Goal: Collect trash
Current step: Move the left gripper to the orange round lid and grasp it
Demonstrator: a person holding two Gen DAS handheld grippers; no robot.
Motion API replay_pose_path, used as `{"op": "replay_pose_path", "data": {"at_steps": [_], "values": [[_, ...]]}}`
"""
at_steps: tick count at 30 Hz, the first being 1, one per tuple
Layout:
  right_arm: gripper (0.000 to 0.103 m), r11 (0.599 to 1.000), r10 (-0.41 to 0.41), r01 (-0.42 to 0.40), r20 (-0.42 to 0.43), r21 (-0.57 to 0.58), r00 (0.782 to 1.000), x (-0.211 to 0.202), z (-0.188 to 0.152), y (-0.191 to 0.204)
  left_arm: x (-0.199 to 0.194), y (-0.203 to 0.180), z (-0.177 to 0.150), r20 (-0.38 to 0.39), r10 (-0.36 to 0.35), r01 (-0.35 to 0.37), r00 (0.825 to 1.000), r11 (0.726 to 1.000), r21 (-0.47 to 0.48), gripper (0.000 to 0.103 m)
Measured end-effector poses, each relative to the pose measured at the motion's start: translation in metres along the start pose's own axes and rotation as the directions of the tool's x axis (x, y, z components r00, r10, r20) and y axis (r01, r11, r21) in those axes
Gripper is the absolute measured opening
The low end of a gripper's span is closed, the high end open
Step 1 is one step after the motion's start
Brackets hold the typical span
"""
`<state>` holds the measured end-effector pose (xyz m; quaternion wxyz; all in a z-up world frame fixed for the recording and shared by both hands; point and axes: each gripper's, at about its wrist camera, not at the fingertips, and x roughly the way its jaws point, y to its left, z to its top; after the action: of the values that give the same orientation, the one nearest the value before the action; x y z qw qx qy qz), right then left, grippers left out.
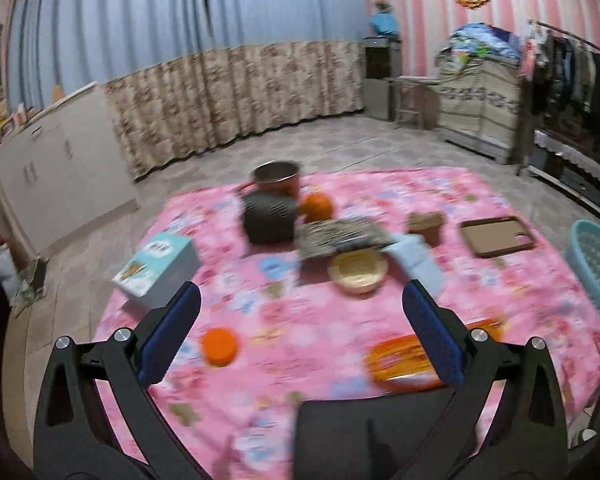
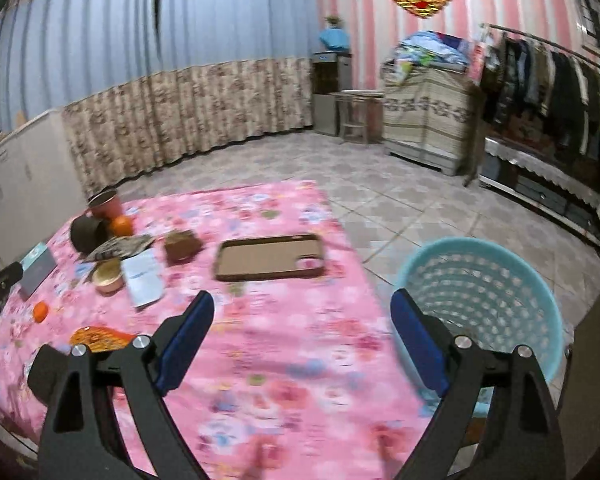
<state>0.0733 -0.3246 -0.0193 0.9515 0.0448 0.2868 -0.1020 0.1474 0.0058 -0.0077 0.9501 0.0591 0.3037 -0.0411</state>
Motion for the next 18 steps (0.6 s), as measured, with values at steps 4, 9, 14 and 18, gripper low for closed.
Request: {"op": "replay_pose_path", "data": {"at_steps": [4,9,14,18], "values": [[0.088,0.998,0.025,-0.026,-0.005,-0.05,1.0,0.005,0.001,0.033,0.023,0.034,-0.012,-0.058,0.018,-0.021,0.998,0.998,-0.051,0.098],[0.088,0.996,0.041,-0.043,-0.02,-0.079,0.999,0.016,0.002,0.056,0.057,0.053,-0.028,-0.141,-0.006,-0.009,0.99,0.995,-0.104,0.097],[0.088,0.994,0.047,-0.052,-0.057,-0.099,0.997,0.031,-0.011,0.067,0.075,0.054,-0.036,-0.16,0.007,-0.019,0.987,0.997,-0.072,0.097],[0.088,0.993,0.048,-0.058,-0.097,-0.104,0.994,0.045,-0.022,0.071,0.088,0.052,-0.039,-0.175,0.001,-0.01,0.985,0.999,-0.05,0.096]]}}
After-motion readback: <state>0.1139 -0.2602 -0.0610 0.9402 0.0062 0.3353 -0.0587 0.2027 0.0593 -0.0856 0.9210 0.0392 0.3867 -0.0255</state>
